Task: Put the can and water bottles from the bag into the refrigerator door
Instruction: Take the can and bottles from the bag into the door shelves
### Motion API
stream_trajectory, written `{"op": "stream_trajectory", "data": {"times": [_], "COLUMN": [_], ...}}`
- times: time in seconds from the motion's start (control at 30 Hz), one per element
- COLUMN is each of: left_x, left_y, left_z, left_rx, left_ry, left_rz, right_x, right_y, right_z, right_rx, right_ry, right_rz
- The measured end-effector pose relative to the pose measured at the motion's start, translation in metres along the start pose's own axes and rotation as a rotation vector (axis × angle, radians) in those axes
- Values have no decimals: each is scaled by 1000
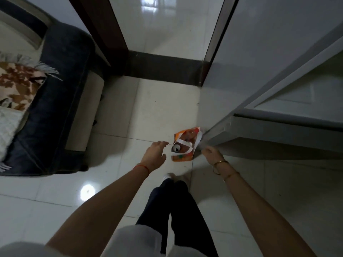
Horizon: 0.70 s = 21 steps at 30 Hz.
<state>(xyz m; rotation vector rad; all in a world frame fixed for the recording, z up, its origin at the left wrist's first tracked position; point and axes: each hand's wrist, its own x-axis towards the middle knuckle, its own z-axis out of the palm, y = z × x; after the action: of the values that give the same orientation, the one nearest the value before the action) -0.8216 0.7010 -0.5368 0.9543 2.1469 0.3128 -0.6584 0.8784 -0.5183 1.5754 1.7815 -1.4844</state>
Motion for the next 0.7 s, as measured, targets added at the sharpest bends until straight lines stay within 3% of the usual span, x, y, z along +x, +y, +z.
{"op": "stream_trajectory", "data": {"times": [0.23,0.5,0.7], "left_x": [80,158,200], "left_y": [-48,-83,-102], "left_z": [93,176,224], "left_rx": [8,43,188], "left_ry": [-78,-94,-149], "left_rz": [-38,-56,-25], "right_x": [134,204,269], "right_y": [74,45,57], "right_z": [76,113,129], "right_rx": [76,-51,26], "right_ry": [-81,206,412], "right_rz": [-13,-40,90]}}
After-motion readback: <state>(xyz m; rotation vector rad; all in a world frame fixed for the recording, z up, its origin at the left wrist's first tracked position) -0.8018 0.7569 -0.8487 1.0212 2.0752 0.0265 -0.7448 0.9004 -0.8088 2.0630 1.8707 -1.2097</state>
